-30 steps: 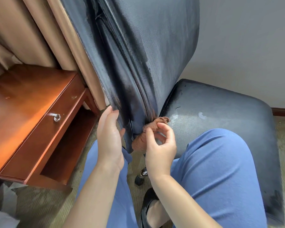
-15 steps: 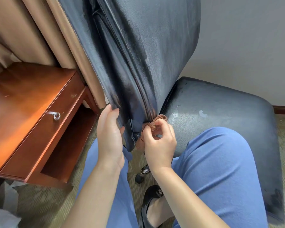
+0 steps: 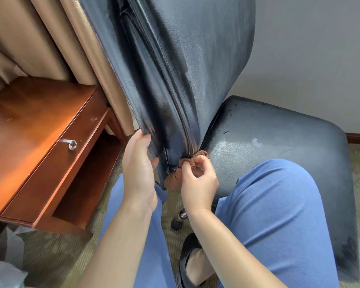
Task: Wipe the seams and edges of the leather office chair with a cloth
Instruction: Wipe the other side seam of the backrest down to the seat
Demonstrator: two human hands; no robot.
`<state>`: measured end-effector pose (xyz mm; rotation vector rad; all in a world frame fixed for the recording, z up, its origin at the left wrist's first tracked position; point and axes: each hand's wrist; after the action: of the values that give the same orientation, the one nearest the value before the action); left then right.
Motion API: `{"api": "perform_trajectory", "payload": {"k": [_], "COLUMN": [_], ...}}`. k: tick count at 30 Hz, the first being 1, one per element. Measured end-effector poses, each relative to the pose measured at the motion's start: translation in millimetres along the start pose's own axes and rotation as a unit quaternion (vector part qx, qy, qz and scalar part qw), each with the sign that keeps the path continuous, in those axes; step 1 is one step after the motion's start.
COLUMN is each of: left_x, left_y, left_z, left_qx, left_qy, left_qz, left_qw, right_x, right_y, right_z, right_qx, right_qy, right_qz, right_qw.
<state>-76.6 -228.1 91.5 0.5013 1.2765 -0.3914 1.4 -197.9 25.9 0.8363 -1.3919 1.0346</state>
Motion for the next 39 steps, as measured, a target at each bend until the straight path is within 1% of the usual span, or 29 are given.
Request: {"api": "perform_trajectory", "payload": {"k": [10,15,21,28,35,39], "left_x": [-1,-1,-3,-3,-6,-6], "left_y": [-2,-2,-2,-5,-4,-4], "left_z": [1,1,1,1,3,6], "left_qx": [-0.001,-0.002,-0.003,-0.002,-0.005,0.002], "left_qy": [-0.007,-0.008,-0.012,-0.02,-0.031,-0.02], "left_qz": [0.006,0.01,0.014,0.012,0.023,0.016], "left_qw": [1.0,1.0,1.0,1.0,0.999,1.0], "right_x": [-20,-26,-23,-10,10,26], "right_y": [17,29,28,20,9,1], "right_z": [4,8,5,6,5,6], "right_qx": [0.02,0.035,0.036,-0.021,-0.051,-0.053], "right_qy": [0.118,0.16,0.16,0.154,0.096,0.054], "right_qz": [0.004,0.011,0.018,-0.026,-0.076,-0.118], "right_qw": [0.993,0.986,0.986,0.987,0.991,0.99]}}
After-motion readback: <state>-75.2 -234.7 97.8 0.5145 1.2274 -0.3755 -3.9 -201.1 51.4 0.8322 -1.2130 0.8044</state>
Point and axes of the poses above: each hand's wrist, its own z-axis away from the middle knuckle, its own y-axis out of the palm, x = y × z, and after that the axes turned 12 degrees about -x, right-handed
